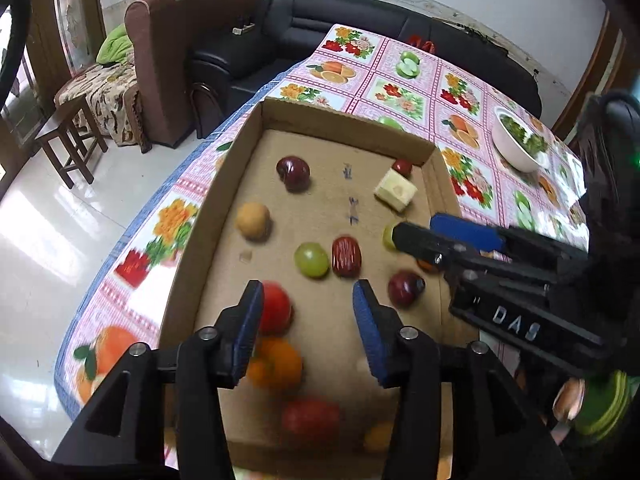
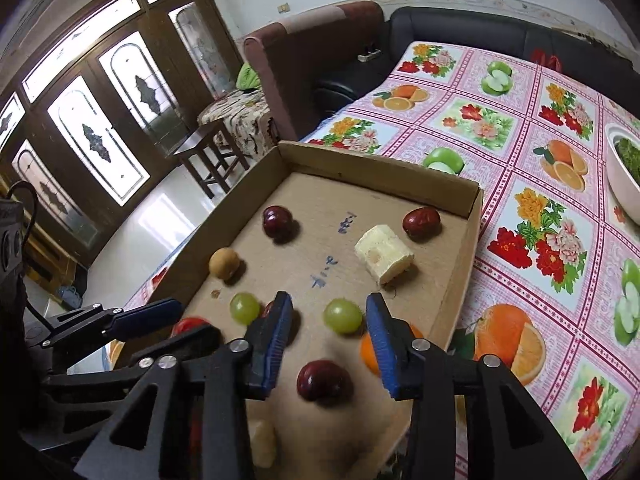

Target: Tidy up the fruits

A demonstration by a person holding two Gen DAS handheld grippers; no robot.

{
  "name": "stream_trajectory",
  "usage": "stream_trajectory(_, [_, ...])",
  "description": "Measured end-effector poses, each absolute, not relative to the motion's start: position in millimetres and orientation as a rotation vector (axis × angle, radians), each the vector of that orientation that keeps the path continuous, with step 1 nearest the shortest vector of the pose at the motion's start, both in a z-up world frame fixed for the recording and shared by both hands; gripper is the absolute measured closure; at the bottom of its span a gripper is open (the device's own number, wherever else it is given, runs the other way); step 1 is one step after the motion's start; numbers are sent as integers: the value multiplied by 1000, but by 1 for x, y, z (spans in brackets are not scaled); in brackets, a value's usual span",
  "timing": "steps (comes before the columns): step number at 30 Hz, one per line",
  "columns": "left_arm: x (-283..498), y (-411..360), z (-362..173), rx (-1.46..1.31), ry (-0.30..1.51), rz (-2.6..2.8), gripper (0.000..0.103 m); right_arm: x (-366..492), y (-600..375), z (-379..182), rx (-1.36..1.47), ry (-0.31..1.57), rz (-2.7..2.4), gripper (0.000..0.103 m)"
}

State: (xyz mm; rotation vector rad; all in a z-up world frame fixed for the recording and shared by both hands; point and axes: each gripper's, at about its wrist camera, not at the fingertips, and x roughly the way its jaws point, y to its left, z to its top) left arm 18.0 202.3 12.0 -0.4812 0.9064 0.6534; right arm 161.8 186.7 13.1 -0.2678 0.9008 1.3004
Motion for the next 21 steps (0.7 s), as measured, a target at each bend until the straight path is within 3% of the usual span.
stream_trajectory(14, [-38,138,21,-348,905,631,58,117,128,27,-515,705,1532,34])
stream_trajectory(20, [-56,124,21,-317,901,664,58,98,104,27,-637,600,1651,32])
stream_trajectory(21, [-59,121,22,-311,895,672,54,96,101,27,-658,589,1668,32])
